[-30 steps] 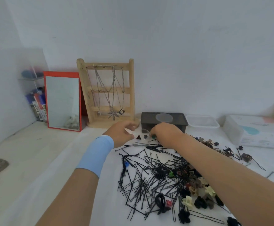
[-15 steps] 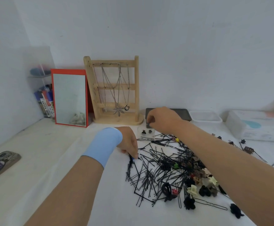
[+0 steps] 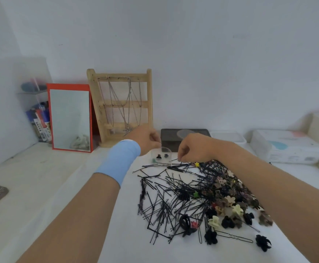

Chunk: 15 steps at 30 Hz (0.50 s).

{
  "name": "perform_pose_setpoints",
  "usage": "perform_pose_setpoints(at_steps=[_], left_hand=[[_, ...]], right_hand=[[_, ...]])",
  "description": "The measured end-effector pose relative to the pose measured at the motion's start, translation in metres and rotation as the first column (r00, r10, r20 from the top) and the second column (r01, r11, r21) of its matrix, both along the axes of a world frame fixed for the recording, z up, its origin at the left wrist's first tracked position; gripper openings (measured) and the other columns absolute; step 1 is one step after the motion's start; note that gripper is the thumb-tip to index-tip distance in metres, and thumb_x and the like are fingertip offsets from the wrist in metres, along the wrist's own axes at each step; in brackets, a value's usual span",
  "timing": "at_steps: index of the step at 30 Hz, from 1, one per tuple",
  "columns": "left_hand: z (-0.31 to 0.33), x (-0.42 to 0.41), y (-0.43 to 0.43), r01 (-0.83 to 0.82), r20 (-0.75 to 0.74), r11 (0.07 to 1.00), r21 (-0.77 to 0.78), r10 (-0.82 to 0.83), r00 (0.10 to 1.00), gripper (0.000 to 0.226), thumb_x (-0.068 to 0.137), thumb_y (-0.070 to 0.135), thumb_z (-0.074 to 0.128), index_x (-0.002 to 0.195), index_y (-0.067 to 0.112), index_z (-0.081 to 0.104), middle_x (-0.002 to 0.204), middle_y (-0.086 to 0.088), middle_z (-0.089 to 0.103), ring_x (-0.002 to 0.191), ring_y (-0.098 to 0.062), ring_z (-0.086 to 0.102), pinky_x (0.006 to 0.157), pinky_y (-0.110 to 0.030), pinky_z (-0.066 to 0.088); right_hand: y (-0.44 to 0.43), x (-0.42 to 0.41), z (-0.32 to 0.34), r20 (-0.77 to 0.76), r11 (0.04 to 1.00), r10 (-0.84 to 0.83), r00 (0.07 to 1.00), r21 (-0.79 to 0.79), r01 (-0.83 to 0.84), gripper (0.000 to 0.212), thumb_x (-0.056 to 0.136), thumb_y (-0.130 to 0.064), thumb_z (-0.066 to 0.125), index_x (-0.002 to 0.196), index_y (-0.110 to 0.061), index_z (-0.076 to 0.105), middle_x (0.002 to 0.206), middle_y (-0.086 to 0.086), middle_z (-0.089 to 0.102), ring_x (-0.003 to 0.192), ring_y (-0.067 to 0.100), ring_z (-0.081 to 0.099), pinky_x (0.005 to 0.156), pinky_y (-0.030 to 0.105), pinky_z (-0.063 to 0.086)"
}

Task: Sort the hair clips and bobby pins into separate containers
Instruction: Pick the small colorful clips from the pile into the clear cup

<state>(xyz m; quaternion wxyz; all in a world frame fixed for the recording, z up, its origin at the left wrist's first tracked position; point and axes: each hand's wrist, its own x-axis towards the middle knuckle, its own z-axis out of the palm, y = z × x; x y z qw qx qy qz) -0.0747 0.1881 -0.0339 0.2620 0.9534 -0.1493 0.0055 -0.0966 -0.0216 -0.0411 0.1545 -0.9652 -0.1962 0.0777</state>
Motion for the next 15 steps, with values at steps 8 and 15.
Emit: perform_pose_setpoints(at_steps=[8,15], left_hand=[[-0.047,0.015,-0.014,-0.041,-0.031,0.999,-0.036,0.04,0.999,0.057,0.084,0.05,0.068,0.133,0.026,0.052,0.143,-0.003,0.042,0.133,-0.025,0.04,0.109,-0.044,0.036],[-0.044,-0.005,-0.009,0.008,-0.057,0.975,-0.223,-0.021,0.998,0.068,0.075,0.043,0.082,0.132,0.028,0.05,0.126,0.01,0.06,0.11,-0.009,0.059,0.095,-0.031,0.048]], right_hand=[[-0.003,-0.033,0.0,-0.388,0.978,0.084,0.918,-0.145,-0.151,0.023,0.068,-0.045,0.086,0.084,-0.03,0.079,0.081,-0.023,0.073,0.089,0.0,0.067,0.091,0.031,0.055],[-0.001,-0.039,-0.004,-0.321,0.97,0.091,0.943,-0.184,-0.157,0.017,0.071,-0.039,0.084,0.083,-0.027,0.079,0.082,-0.017,0.074,0.085,0.008,0.071,0.084,0.03,0.057]])
